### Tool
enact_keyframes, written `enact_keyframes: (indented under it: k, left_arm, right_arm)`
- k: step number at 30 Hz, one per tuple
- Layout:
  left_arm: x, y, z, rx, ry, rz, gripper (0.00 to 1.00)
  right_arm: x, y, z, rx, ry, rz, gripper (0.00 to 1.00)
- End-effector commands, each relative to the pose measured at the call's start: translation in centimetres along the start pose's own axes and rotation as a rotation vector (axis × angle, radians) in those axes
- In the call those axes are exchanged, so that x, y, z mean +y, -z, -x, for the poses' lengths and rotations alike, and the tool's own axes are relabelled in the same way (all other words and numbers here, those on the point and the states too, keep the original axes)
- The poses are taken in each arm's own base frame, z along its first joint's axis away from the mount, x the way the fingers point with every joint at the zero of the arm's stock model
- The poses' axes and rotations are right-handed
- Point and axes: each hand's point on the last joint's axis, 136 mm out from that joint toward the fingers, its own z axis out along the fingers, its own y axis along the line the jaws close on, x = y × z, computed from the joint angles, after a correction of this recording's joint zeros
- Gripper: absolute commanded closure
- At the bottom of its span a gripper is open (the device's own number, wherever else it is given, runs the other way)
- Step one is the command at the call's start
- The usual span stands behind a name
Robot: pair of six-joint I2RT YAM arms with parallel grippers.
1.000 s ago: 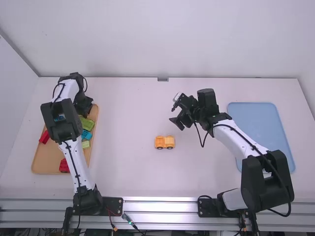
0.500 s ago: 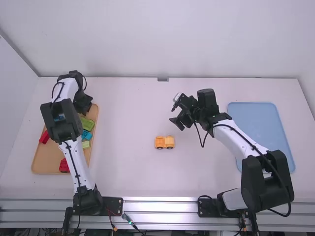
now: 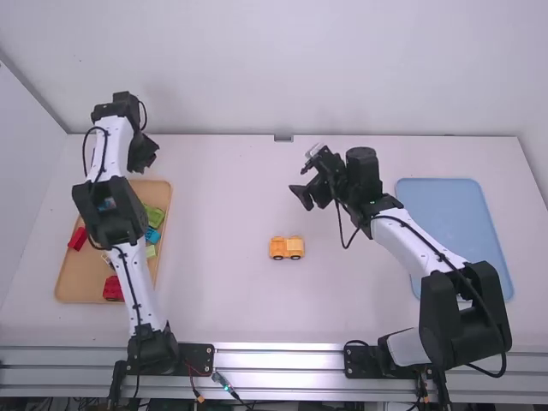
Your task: Assemble lego blocks to make yellow taxi
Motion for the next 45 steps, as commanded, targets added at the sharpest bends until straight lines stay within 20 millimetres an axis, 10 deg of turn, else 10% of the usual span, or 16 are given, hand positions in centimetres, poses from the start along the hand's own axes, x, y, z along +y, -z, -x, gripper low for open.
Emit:
enact_keyframes:
  k: [1, 16, 31, 45]
  left_arm:
    - [-2.6, 3.4, -0.9, -0.048, -0.095, -0.063, 0.98]
    - [-11.6, 10.3, -10.5, -0.254, -0.431, -0.292, 0.98]
    - [-9.4, 15.1, -25.5, -0.548, -0.976, -0.815, 0.98]
    - [-7.1, 13.7, -28.5, -0.602, -1.01, -0.881, 0.94]
  right_arm:
    - [0.0, 0.0, 0.5, -0.017, -0.09, 0.004, 0.01]
    - [-0.4, 0.0, 1.8, -0.069, -0.171, -0.009, 0.01]
    - [-0.9, -1.3, 2.9, -0.198, -0.459, 0.176, 0.02]
    - [5.4, -4.4, 3.6, -0.245, -0.469, 0.474, 0.07]
